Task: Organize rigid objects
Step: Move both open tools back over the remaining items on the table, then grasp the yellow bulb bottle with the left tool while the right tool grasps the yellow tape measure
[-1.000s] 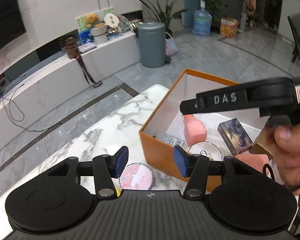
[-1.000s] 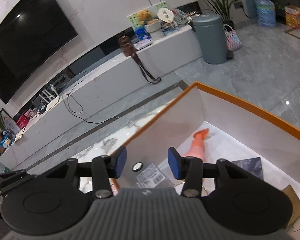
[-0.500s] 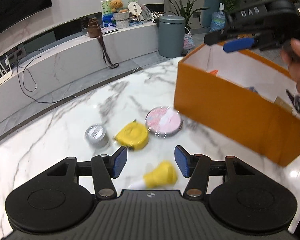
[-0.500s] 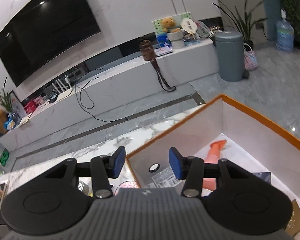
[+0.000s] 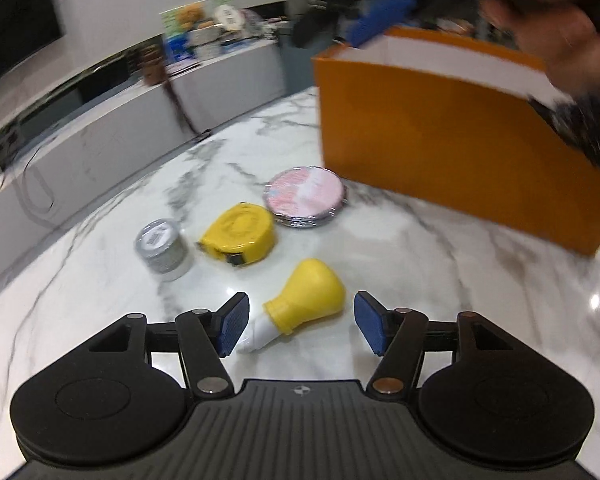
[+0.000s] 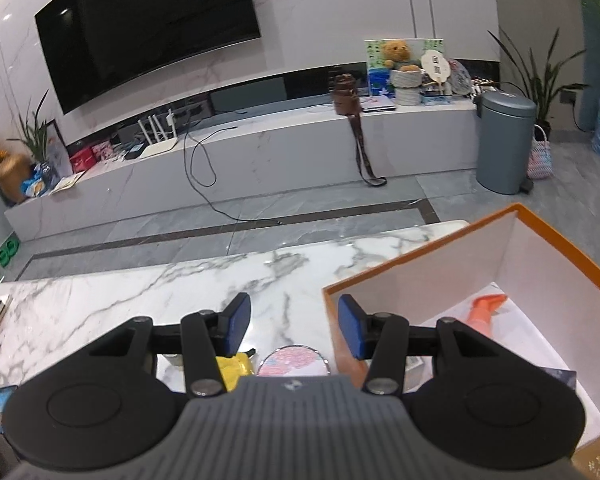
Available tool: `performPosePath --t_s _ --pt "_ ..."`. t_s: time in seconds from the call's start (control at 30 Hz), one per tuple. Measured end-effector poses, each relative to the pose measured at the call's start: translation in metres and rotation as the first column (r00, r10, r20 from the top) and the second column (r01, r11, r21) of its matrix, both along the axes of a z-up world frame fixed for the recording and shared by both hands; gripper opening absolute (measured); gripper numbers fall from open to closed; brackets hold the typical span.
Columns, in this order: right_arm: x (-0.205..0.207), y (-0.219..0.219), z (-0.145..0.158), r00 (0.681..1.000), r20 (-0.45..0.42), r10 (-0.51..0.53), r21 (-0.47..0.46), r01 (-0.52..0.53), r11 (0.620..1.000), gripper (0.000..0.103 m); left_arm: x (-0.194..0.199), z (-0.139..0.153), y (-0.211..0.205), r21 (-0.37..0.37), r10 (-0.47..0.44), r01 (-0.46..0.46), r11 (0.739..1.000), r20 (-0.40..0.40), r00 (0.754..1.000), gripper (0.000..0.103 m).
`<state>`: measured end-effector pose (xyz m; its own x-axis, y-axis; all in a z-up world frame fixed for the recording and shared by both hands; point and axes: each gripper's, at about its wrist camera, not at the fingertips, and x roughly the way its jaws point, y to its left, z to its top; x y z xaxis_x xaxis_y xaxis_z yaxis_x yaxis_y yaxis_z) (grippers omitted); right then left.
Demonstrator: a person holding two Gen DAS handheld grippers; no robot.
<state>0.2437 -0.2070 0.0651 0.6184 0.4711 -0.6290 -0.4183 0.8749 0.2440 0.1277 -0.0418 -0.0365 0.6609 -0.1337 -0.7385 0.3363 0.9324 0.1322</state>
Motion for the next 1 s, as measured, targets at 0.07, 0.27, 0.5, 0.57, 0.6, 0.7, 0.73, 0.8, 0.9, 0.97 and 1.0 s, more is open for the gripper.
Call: performPosePath --t_s 0.07,0.27,0.5,0.57,0.6,0.7,0.73,0.8,0.9,0.97,1.0 --pt "0.002 0.004 -0.003 1.000 -0.003 0.007 -0.001 -0.007 1.000 0.049 0.001 -0.005 -0.005 0.043 -0.039 0.039 0.998 0.014 0.999 0.072" --pt "0.004 0.014 -0.010 0.999 -0.007 0.046 -0.004 -0.046 0.999 0.049 0.016 -0.016 -0.004 0.045 -0.055 0.055 0.997 0.002 0.998 0.072" --pt "0.002 0.022 -0.015 0.994 0.003 0.106 -0.031 -0.106 0.994 0.049 0.026 -0.020 -0.004 -0.043 -0.071 0.068 0.997 -0.065 0.995 0.057" --pt "0.003 0.025 -0.017 0.993 0.001 0.120 -0.041 -0.120 0.992 0.049 0.022 -0.018 -0.005 -0.027 -0.078 0.076 0.997 -0.078 0.994 0.057" --pt "0.004 0.026 -0.018 0.992 -0.001 0.127 -0.045 -0.127 0.991 0.049 0.022 -0.018 -0.004 -0.028 -0.082 0.080 0.996 -0.085 0.993 0.057" --pt "0.002 0.030 -0.023 0.988 -0.012 0.154 -0.054 -0.154 0.987 0.049 0.015 -0.016 0.002 -0.031 -0.059 0.056 0.998 -0.115 0.992 0.057" --pt "0.001 0.033 -0.025 0.986 -0.014 0.164 -0.061 -0.165 0.984 0.049 0.013 -0.015 0.007 -0.033 -0.036 0.033 0.999 -0.125 0.991 0.057" --pt "-0.002 0.039 -0.029 0.981 -0.015 0.192 -0.086 -0.193 0.977 0.049 0.009 -0.014 0.018 -0.042 0.013 -0.019 0.999 -0.142 0.990 0.057" --pt "-0.004 0.051 -0.037 0.973 -0.034 0.229 -0.113 -0.231 0.966 0.049 0.004 -0.013 0.038 -0.067 0.080 -0.091 0.994 -0.161 0.984 0.057" --pt "-0.005 0.061 -0.044 0.967 -0.051 0.250 -0.132 -0.255 0.958 0.050 -0.001 -0.012 0.050 -0.070 0.107 -0.120 0.990 -0.168 0.980 0.057" --pt "-0.006 0.065 -0.048 0.964 -0.059 0.259 -0.143 -0.264 0.954 0.053 -0.003 -0.011 0.056 -0.069 0.118 -0.131 0.989 -0.172 0.978 0.057"
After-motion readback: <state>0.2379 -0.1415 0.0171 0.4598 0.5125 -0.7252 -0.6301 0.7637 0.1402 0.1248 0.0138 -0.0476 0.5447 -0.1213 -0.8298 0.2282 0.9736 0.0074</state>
